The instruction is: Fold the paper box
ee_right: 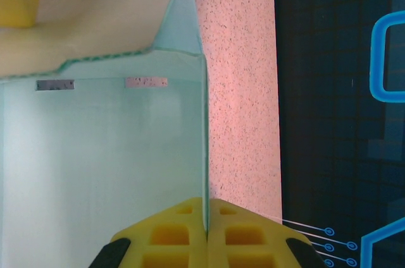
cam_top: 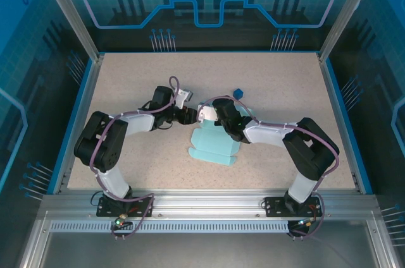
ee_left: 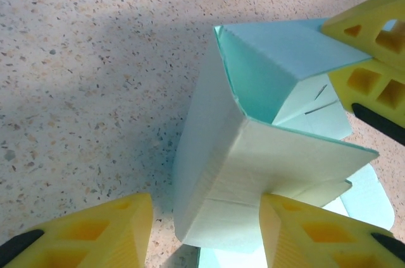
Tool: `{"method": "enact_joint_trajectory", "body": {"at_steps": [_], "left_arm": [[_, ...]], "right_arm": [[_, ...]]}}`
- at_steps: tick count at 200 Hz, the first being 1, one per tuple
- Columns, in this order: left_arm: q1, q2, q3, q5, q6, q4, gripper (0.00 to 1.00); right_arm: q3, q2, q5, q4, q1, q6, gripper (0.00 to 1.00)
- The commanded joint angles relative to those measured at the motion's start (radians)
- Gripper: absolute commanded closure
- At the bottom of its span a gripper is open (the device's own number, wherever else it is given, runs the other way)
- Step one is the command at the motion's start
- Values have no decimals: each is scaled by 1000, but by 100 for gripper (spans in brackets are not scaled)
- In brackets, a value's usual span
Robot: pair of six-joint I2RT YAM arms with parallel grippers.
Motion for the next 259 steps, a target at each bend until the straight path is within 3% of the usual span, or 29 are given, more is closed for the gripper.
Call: {"method": "enact_joint_trajectory", "body": {"at_steps": [1, 70, 170, 225, 259], "left_arm": [[-8, -2, -17, 55, 30, 27, 49], [-10, 28, -5, 111, 24, 63, 48], [-33, 70, 1, 85, 0, 124, 49], [-36, 65, -14, 75, -38, 159, 44], [-36, 55, -36, 97, -50, 194, 48]], "right_arm": [[-13, -21, -30, 22, -11, -24, 100], [-8, -25, -56, 12, -20, -16, 100], [-2, -29, -91, 1, -24, 20, 100], [2, -27, -90, -6, -24, 29, 100], [2, -30, -88, -2, -25, 32, 100]]}}
